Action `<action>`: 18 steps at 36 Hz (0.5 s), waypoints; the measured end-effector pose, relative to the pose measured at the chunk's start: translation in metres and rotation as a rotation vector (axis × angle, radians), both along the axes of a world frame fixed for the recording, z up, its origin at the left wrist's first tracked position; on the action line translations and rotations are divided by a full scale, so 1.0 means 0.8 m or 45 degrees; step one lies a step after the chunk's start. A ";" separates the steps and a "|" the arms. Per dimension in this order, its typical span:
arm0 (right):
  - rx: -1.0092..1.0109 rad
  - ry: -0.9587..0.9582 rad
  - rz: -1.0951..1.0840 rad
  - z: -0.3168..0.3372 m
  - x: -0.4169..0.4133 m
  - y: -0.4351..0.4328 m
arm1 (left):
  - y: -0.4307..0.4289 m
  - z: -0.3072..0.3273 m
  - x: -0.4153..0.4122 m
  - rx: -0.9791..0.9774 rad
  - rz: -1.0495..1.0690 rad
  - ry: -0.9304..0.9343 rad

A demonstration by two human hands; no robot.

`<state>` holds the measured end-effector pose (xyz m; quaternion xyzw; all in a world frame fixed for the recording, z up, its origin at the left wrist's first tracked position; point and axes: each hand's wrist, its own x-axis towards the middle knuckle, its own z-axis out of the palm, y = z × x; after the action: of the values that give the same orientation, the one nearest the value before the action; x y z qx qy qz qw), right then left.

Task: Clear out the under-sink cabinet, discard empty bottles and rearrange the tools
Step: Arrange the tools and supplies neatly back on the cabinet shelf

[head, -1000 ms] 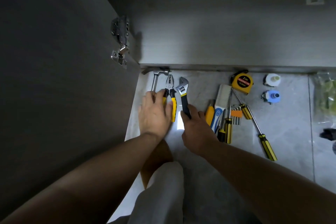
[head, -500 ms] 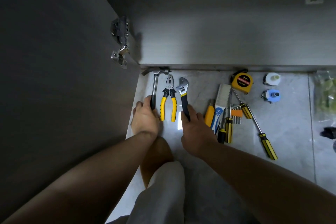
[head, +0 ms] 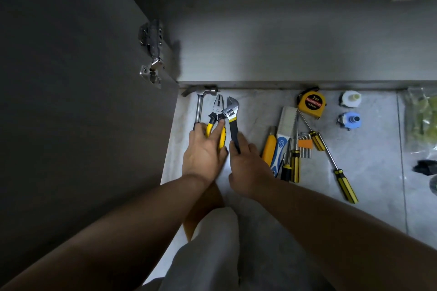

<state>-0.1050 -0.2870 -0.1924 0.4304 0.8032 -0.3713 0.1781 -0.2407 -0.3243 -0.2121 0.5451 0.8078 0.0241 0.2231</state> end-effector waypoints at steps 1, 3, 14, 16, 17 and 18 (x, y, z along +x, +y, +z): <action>-0.007 0.002 -0.001 0.000 -0.001 -0.001 | 0.000 0.001 0.000 -0.011 0.004 0.016; -0.015 0.013 -0.018 -0.002 -0.004 -0.003 | 0.000 0.002 0.001 -0.015 0.013 0.043; -0.195 0.073 -0.136 -0.005 -0.024 0.008 | 0.001 0.006 0.005 -0.036 0.023 0.091; -0.239 0.099 -0.095 -0.005 -0.019 0.013 | 0.002 0.007 0.006 -0.040 -0.009 0.126; -0.249 0.120 -0.094 -0.004 -0.012 0.015 | 0.003 0.007 0.006 -0.039 -0.026 0.146; -0.240 0.154 -0.110 -0.003 -0.004 0.017 | 0.004 0.008 0.007 -0.034 -0.039 0.167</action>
<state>-0.1080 -0.2734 -0.1945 0.4227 0.7548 -0.4778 0.1529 -0.2352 -0.3211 -0.2054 0.5549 0.8124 -0.0259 0.1772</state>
